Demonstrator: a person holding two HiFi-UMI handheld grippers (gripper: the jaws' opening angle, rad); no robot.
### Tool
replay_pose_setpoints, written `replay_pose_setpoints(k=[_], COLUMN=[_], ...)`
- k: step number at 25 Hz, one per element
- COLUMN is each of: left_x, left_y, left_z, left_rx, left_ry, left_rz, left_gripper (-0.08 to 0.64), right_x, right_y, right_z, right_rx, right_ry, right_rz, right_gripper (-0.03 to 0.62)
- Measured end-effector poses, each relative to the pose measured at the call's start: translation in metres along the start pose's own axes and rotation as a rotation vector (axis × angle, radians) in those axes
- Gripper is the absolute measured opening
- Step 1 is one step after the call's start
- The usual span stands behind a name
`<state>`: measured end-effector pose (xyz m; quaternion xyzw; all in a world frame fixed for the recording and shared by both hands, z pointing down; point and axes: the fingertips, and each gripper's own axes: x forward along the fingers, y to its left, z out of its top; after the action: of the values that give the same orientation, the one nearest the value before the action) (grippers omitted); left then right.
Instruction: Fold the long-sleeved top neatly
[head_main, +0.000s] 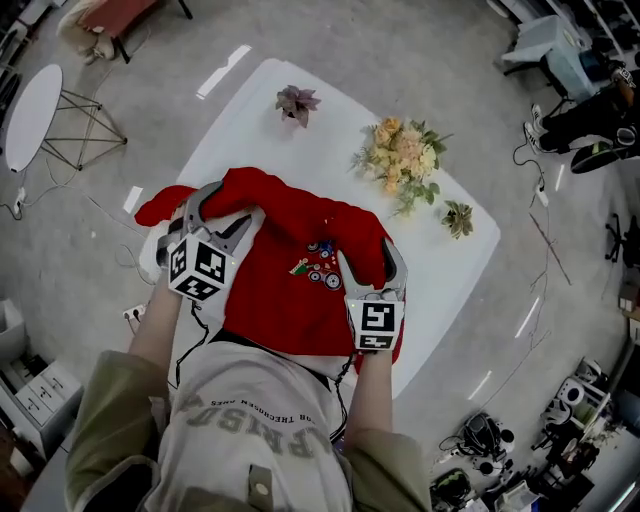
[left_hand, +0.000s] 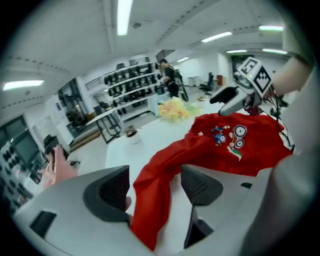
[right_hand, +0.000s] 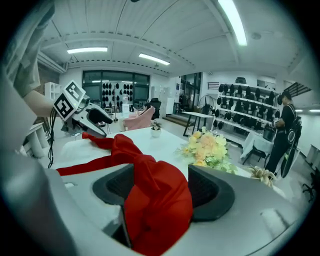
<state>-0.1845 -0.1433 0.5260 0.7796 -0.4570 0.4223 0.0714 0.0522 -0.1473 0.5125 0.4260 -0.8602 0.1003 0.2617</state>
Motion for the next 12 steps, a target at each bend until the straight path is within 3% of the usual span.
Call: replay_pose_setpoints(k=[3,7,8,11,12], left_x=[0.038,0.060,0.061,0.058,0.055], left_y=[-0.032,-0.045,-0.046,-0.038,-0.034], left_z=[0.015,0.017,0.017,0.028,0.034], left_rx=[0.181,0.285,0.297,0.297,0.288], left_ry=[0.043,0.081,0.081,0.026,-0.002], left_rz=[-0.057,-0.067,-0.068,-0.039,-0.029], left_gripper=[0.305,0.293,0.268,0.110,0.059], right_x=[0.015,0.031,0.034,0.035,0.033], right_y=[0.003,0.009,0.010,0.004,-0.001], right_z=[-0.003,-0.015,-0.018,-0.018,-0.015], right_rx=[-0.016,-0.066,-0.078,-0.095,-0.089], right_ry=[0.023,0.075,0.088,0.095,0.089], right_rz=[0.036,0.099,0.111,0.096,0.085], right_gripper=[0.333,0.266,0.246,0.056,0.052])
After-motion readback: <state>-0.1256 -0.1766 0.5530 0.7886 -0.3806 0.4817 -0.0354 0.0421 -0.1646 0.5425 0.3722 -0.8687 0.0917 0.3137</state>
